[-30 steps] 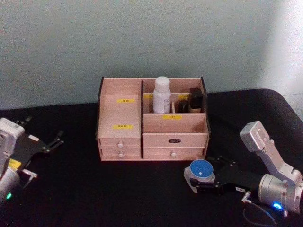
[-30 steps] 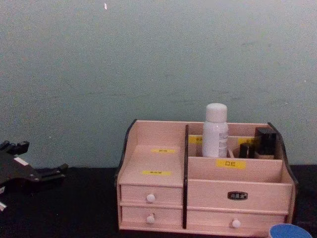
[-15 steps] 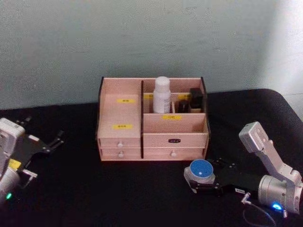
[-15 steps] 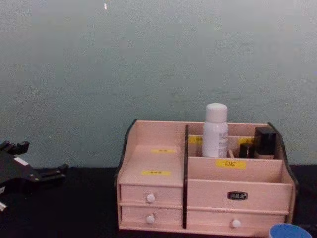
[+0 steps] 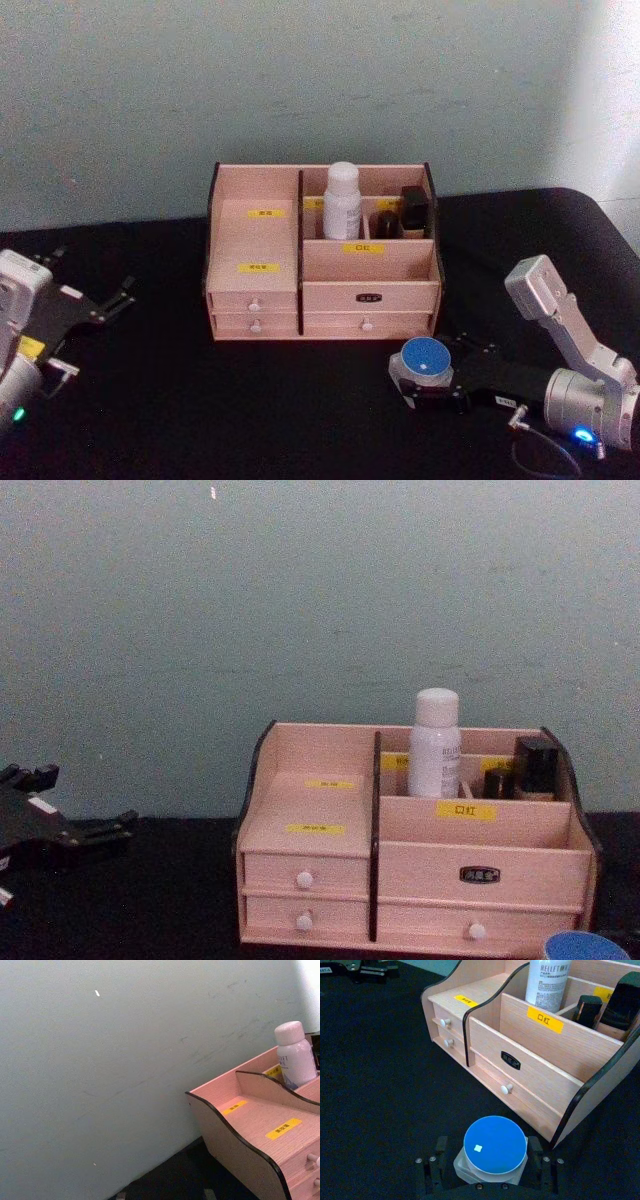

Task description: Pick up the facial cleanser and watermelon frost from the table and place them into the tiered storage box.

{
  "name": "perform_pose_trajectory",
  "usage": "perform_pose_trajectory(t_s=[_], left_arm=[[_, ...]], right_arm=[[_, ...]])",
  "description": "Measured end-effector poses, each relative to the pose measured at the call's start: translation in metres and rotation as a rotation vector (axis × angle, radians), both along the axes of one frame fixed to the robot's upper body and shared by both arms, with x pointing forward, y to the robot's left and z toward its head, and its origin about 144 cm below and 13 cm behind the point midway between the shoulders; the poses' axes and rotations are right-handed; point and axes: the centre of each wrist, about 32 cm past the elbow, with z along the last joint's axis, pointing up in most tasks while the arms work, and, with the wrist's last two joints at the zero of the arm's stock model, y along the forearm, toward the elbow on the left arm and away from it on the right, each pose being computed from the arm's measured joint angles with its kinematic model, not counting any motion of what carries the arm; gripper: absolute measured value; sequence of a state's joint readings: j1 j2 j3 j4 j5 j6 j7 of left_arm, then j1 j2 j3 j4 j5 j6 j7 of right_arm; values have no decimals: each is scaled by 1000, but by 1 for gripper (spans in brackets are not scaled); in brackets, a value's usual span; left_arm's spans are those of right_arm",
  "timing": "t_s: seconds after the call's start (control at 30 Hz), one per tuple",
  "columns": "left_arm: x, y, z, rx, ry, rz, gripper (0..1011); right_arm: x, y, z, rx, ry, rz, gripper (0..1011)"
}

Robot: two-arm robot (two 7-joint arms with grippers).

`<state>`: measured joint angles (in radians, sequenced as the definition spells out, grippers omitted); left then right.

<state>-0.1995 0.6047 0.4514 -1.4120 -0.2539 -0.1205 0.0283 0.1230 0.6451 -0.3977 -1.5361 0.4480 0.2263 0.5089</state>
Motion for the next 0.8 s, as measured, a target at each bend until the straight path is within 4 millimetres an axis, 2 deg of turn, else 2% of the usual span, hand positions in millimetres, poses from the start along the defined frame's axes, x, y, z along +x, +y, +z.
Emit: perform_pose_trajectory(t_s=[0.8], left_arm=[[0,0,0,0,0,0,1002]], right_arm=[[1,0,-1,0,6,-1,1002]])
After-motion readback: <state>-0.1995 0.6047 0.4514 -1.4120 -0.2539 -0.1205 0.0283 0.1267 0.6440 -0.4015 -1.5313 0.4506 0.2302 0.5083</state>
